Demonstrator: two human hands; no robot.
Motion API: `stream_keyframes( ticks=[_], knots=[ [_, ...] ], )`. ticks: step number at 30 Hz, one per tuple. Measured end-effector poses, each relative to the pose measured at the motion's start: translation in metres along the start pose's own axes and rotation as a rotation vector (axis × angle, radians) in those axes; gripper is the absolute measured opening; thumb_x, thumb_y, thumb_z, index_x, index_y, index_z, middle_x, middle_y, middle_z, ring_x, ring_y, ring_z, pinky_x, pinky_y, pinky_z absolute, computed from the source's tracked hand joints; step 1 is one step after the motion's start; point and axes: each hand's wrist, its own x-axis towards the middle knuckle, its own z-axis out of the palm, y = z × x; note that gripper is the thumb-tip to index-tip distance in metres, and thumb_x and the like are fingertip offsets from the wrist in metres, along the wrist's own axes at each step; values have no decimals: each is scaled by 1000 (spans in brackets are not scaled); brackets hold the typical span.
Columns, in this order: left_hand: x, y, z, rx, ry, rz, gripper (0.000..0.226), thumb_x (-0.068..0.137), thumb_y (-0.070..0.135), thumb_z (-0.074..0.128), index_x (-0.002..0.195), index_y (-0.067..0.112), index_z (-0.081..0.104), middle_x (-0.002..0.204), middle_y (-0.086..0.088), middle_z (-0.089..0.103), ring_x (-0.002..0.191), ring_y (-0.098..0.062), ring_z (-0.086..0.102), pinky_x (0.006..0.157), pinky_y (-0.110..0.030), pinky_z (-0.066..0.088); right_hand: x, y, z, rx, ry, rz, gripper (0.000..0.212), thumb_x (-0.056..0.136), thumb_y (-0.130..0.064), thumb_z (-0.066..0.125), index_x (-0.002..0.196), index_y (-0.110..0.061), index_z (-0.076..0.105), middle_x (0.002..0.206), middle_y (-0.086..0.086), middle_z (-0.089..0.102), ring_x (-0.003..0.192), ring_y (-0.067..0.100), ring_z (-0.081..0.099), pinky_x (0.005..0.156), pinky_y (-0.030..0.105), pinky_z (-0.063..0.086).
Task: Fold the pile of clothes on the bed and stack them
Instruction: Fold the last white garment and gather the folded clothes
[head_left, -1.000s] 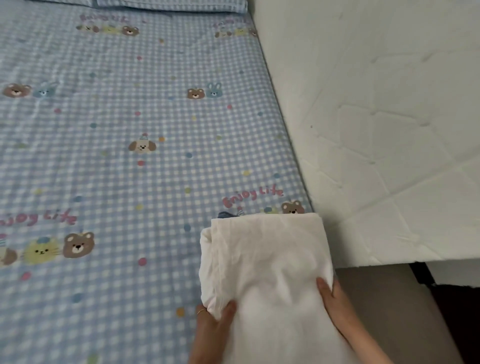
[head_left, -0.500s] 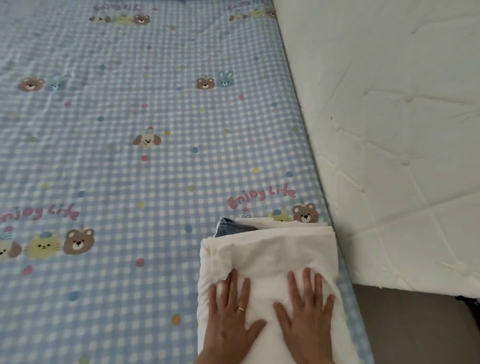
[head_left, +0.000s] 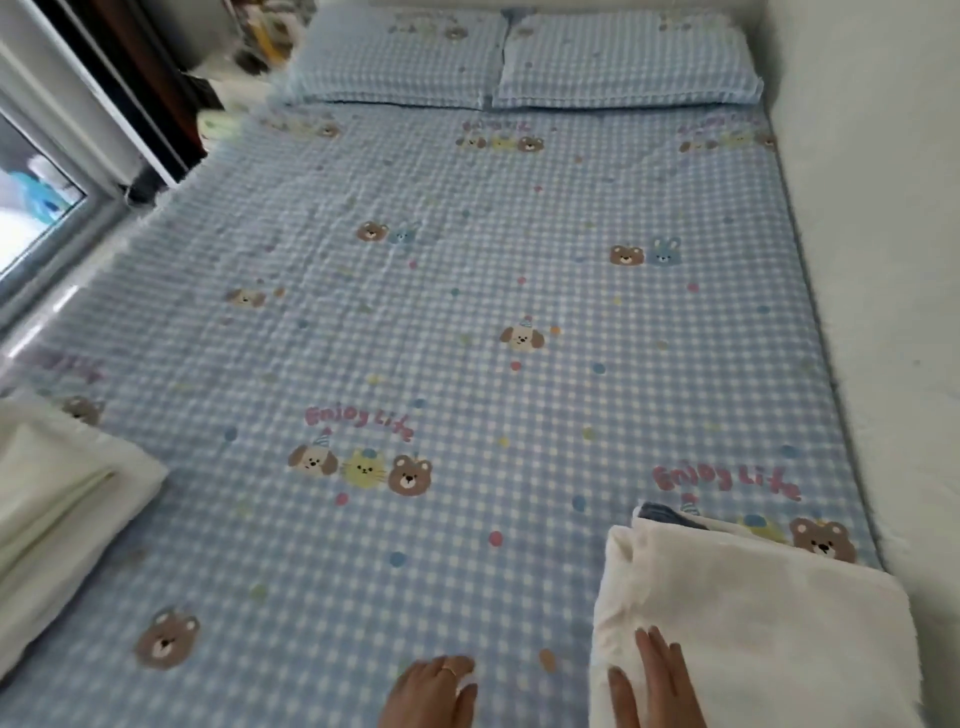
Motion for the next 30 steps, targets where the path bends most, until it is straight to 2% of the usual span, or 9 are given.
stream_keyframes(
  ticks=[3,6,8,10,14,19,25,27,30],
  knots=[
    [-31,-107,-70,-44,131,-242,42,91,38,56,132,29,52,132,10,55,121,-5,51,102,-17,37,0,-78,57,84,-140,-88,42,93,-39,54,110,-3,67,120,-3,67,127,-28,10,94,6,36],
    [-57,-212,-132,-63,129,-411,39,91,32,58,129,24,53,131,3,56,120,-11,53,103,-25,40,-4,-156,118,-23,-347,-33,58,70,-43,79,99,5,68,108,12,71,112,-8,56,78,5,45],
    [-68,-271,-170,-15,98,-495,40,93,30,54,132,21,50,135,-2,53,123,-16,50,103,-26,38,-7,-205,160,-37,-483,-4,73,84,-42,67,138,-1,41,147,15,39,133,11,42,97,17,41],
    [-77,-317,-208,61,190,-522,34,86,20,64,119,16,62,125,-8,62,113,-25,59,93,-34,45,-15,-259,200,54,-591,103,61,99,-45,35,150,-23,12,159,-4,7,146,9,11,111,18,22],
    [-79,-389,-273,25,468,-451,30,74,-3,72,104,4,70,113,-17,66,101,-41,62,84,-49,50,-28,-366,273,119,-687,174,57,99,-47,30,149,-26,12,158,-6,9,143,8,18,110,19,25],
    [-47,-469,-352,36,622,-317,41,83,8,67,123,4,58,138,-17,48,126,-37,45,97,-49,42,-38,-487,360,321,-750,314,71,94,-54,37,151,-25,6,159,-3,10,142,12,22,113,27,20],
    [37,-564,-403,-21,346,-466,104,78,61,59,150,11,4,158,-12,4,146,-26,6,117,-41,17,-18,-547,445,485,-497,597,104,83,-54,59,149,-5,-4,156,17,11,143,26,19,115,39,25],
    [60,-596,-405,-77,199,-524,114,70,69,62,149,11,5,156,-11,18,143,-27,19,114,-41,25,-9,-539,461,525,-419,715,101,79,-50,65,146,-1,9,152,19,23,140,28,27,113,39,26],
    [79,-642,-400,-345,12,-631,112,47,80,70,134,20,32,127,-2,55,114,-24,55,96,-41,48,-5,-526,477,579,-456,793,99,76,-53,66,146,-9,13,149,13,31,136,24,35,112,35,29]
  ],
)
